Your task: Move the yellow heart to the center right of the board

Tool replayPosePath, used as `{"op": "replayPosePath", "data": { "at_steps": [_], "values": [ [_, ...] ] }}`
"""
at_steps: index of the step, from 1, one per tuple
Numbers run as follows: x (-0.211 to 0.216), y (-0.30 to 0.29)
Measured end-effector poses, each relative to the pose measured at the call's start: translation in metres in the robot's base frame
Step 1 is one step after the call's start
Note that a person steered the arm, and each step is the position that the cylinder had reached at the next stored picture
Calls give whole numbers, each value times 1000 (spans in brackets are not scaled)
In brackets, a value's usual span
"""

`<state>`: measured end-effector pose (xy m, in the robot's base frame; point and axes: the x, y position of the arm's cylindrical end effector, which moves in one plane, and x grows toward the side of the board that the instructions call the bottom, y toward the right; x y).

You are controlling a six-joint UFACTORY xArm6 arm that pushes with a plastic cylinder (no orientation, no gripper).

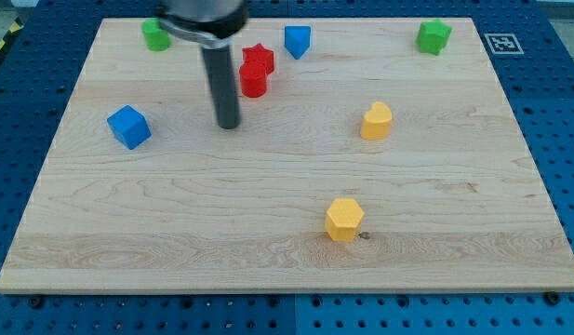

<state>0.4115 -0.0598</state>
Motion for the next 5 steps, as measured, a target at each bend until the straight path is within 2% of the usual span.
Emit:
{"op": "replayPosePath", "data": {
  "at_steps": [1, 3, 4, 5],
  "values": [
    [29, 69],
    [23, 176],
    [21, 192],
    [22, 148]
  ]
}}
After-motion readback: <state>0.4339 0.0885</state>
